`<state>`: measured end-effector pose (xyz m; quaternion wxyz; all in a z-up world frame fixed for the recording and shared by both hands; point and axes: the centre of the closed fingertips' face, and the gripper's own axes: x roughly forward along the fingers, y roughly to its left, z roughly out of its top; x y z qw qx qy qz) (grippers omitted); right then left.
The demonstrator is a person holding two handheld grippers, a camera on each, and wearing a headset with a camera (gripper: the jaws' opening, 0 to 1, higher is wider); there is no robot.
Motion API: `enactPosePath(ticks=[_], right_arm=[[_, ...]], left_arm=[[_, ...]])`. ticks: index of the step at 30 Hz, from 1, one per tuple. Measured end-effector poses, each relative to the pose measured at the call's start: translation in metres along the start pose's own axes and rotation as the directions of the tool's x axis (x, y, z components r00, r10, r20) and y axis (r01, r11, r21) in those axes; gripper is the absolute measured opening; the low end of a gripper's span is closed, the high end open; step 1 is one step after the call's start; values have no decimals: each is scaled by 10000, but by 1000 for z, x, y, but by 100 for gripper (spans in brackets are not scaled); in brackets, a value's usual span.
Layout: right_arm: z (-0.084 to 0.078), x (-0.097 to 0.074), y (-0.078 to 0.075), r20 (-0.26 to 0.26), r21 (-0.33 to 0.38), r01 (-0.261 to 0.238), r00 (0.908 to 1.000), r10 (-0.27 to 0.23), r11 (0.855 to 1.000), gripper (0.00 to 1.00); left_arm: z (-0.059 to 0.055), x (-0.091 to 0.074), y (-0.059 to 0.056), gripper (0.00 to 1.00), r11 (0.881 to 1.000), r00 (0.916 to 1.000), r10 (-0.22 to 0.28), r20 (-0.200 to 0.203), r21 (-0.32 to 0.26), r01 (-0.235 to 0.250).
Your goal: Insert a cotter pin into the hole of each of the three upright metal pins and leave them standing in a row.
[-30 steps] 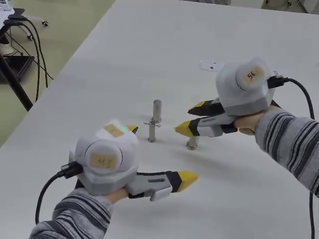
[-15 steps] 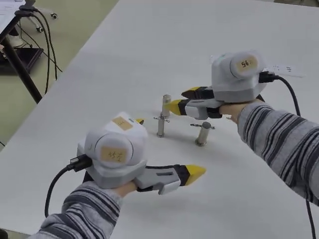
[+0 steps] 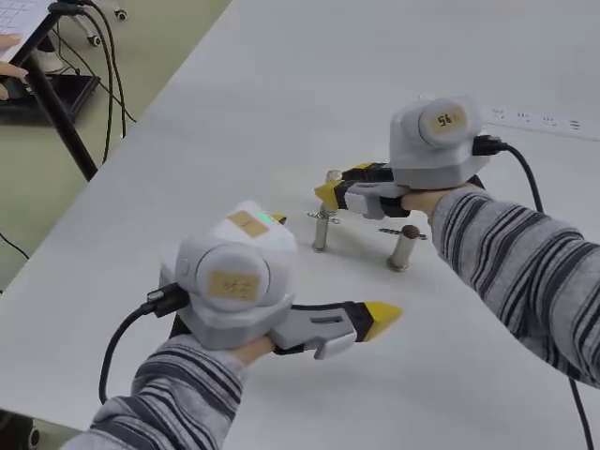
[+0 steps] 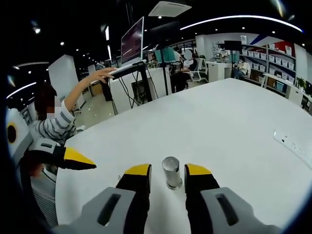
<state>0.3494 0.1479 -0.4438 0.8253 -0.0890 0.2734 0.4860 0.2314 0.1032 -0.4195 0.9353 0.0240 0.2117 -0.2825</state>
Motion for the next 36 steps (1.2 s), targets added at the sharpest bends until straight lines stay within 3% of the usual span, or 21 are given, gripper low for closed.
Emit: enactPosePath(ticks=[13, 15, 21, 24, 27, 36], right_arm=[[5, 5, -2, 174, 229, 99, 9998, -103, 9997, 11], [5, 5, -3, 193, 522, 63, 9998, -73, 9986, 11], [5, 3, -2, 92, 118, 183, 9998, -184, 9998, 9], [6, 1, -9, -11, 2, 382, 9993, -382, 9993, 8], [5, -4, -10, -37, 424, 198, 9998, -197, 9989, 8], [2, -32, -31, -277, -104, 743, 9968, -746, 9972, 8]], left_arm=[[-2, 2, -5, 93, 9998, 9997, -202, -135, 61, 203], [-3, 2, -5, 92, 9998, 9997, -206, -164, 41, 207], [-4, 2, -5, 92, 9997, 9995, -213, -227, 63, 215], [-6, 3, -6, 92, 9996, 9992, -252, -307, 103, 255], [-5, 3, -6, 92, 9996, 9993, -252, -286, 150, 256], [-5, 4, -7, 92, 9994, 9992, -278, -295, 216, 284]])
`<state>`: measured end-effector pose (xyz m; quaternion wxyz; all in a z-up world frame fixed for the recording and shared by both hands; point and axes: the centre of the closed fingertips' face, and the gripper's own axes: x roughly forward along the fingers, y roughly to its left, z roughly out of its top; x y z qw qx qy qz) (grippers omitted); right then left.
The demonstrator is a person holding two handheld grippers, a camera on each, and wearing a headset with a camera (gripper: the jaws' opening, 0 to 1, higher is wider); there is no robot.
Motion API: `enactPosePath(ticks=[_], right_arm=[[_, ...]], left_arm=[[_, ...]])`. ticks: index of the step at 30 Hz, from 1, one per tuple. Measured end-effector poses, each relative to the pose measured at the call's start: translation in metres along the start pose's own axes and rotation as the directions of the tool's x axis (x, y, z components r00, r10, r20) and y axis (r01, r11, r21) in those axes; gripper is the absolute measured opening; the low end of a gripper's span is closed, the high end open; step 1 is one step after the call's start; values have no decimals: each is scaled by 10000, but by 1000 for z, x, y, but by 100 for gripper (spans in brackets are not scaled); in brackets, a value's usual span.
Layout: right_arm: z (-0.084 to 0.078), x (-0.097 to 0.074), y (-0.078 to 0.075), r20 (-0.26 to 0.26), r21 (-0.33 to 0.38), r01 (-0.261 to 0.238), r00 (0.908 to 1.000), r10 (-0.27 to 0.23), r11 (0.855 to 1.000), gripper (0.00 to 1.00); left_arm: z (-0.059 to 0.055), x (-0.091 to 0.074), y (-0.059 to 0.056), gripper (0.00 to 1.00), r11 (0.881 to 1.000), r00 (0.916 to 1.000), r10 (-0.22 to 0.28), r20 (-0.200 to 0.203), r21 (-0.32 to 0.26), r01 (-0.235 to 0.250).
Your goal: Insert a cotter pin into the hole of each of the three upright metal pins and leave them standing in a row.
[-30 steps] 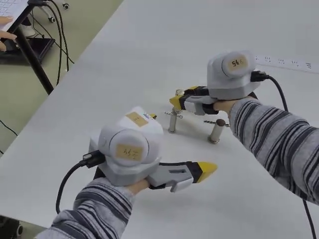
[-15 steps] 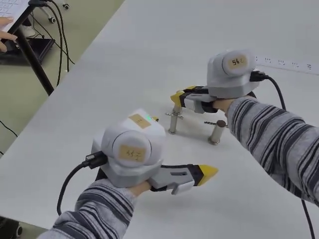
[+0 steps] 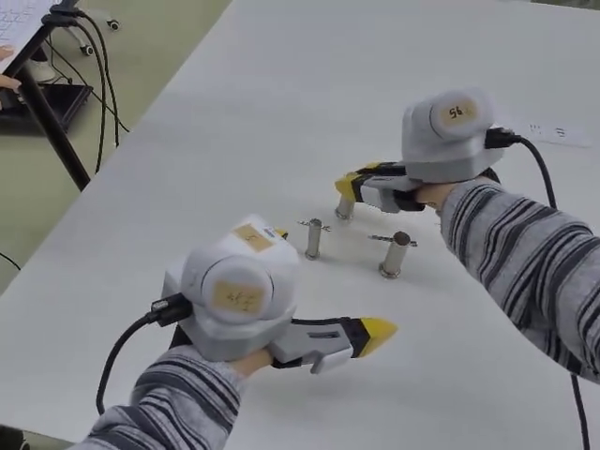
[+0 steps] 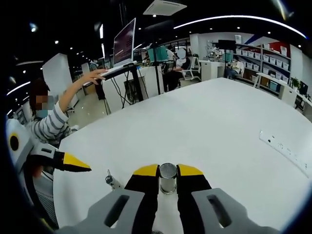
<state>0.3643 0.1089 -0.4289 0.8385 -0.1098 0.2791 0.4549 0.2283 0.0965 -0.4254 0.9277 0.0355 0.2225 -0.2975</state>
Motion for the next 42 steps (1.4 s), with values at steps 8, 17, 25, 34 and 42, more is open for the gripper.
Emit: enactPosePath(ticks=[8, 17, 25, 34, 42], right_arm=[[-16, -26, -24, -319, -21, 636, 9975, -637, 9980, 8], [-37, -54, -42, -603, 314, 1370, 9890, -1349, 9901, 8], [-56, -79, -47, -820, 391, 1877, 9795, -1841, 9814, 8], [-74, -98, -33, -992, 481, 2097, 9739, -2043, 9766, 8], [-82, -109, -13, -1006, 515, 2140, 9729, -2082, 9755, 8]], left_arm=[[0, 0, -1, 94, 10000, 10000, -36, 6, 55, 36], [1, 0, -3, 94, 9998, 10000, -76, 44, 177, 75], [1, 1, -5, 94, 9996, 9999, -112, 52, 256, 110], [2, 2, -6, 94, 9995, 9999, -114, 59, 278, 112], [3, 2, -8, 94, 9992, 9998, -174, 99, 357, 171]])
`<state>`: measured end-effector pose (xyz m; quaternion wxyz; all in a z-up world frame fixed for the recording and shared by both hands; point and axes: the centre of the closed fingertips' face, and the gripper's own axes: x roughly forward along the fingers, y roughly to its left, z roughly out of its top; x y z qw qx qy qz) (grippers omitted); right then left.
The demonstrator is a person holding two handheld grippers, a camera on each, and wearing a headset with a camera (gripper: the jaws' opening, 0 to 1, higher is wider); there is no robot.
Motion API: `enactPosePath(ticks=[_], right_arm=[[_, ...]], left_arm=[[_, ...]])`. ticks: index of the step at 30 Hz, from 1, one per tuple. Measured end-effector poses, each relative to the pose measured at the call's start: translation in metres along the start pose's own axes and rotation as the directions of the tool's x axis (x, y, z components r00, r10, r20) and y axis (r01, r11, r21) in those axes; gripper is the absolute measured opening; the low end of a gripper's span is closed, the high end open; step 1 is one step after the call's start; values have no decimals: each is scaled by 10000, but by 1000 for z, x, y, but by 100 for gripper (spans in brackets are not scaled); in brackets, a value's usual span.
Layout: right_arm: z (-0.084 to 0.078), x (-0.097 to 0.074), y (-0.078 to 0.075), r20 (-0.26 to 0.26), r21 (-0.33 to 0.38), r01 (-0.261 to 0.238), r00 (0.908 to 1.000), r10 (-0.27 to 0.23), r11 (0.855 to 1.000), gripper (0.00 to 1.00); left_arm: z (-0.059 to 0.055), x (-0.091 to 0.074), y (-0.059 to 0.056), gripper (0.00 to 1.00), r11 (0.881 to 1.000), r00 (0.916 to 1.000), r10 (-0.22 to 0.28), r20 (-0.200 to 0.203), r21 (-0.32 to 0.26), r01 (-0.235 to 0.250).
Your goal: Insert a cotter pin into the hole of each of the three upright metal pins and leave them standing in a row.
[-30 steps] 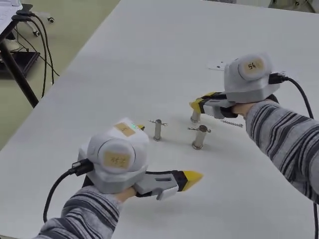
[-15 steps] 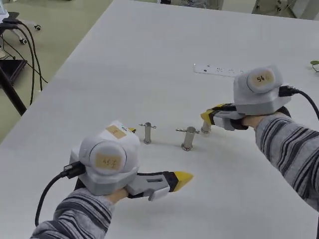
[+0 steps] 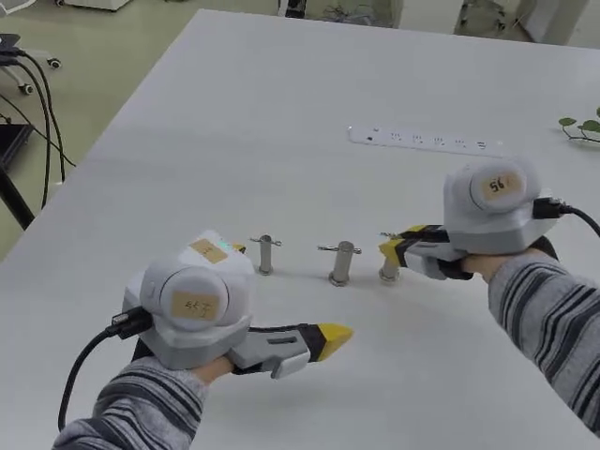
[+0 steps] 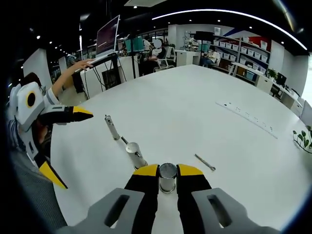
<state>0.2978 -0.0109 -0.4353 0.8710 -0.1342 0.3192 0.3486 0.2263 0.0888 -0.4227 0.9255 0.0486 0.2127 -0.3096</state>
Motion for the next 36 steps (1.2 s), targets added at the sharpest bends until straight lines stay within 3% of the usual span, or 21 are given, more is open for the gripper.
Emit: enactPosePath(ticks=[12, 23, 36], right_arm=[[-12, -10, 27, 140, 325, 118, 9998, -122, 9994, 8], [-17, -6, 52, 225, 652, -77, 9997, 63, 9978, 8], [-19, -4, 63, 201, 470, 0, 9998, -9, 9989, 8]], left_arm=[[2, -1, -3, 95, 10000, 10000, -47, 32, 57, 47], [0, -1, -4, 98, 10000, 10000, -70, -44, 34, 71], [0, 0, -5, 99, 9999, 9999, -83, -90, 76, 83]])
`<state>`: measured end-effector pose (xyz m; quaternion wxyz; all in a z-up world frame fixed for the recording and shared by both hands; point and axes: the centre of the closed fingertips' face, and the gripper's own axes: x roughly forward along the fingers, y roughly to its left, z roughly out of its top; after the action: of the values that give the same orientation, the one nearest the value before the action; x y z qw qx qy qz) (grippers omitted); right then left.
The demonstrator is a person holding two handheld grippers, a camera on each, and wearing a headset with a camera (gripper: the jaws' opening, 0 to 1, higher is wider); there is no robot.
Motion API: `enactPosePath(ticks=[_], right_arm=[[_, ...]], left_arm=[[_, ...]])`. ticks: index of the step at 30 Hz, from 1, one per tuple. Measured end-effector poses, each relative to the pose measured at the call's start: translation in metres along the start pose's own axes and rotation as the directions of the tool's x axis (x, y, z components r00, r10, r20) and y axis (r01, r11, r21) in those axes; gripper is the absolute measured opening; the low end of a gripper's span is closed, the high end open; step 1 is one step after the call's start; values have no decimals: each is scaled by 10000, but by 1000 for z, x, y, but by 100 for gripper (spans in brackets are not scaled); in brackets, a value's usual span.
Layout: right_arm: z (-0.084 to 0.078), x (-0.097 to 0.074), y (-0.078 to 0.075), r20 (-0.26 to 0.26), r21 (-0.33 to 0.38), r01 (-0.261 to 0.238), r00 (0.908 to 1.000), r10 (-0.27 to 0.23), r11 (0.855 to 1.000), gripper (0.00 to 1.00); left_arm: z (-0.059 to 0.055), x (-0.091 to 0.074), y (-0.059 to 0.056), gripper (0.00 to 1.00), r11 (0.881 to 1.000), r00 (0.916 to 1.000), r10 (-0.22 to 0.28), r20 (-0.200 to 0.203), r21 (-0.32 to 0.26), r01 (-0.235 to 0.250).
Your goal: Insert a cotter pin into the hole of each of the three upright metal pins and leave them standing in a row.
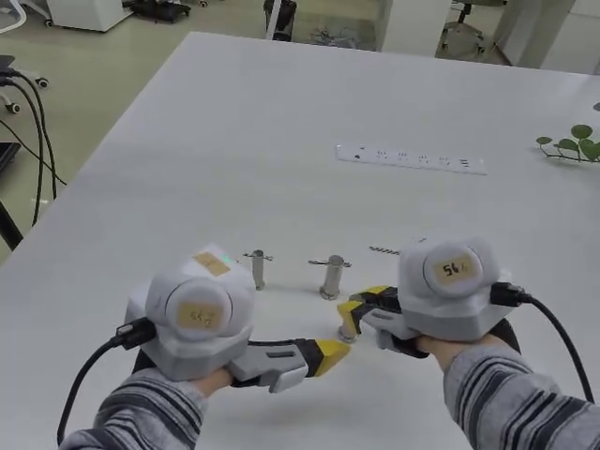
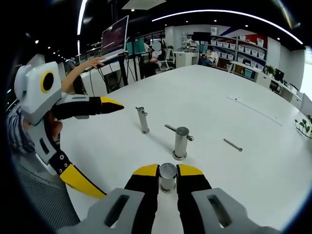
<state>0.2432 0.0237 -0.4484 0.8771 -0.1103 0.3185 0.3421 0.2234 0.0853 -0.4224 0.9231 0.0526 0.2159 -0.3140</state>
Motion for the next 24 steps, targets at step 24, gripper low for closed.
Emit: enactPosePath(ticks=[24], right_arm=[[-22, -14, 4, 9, -2, -568, 9984, 568, 9984, 21]], left_arm=[[0, 1, -4, 99, 9999, 9999, -104, -36, 45, 104]])
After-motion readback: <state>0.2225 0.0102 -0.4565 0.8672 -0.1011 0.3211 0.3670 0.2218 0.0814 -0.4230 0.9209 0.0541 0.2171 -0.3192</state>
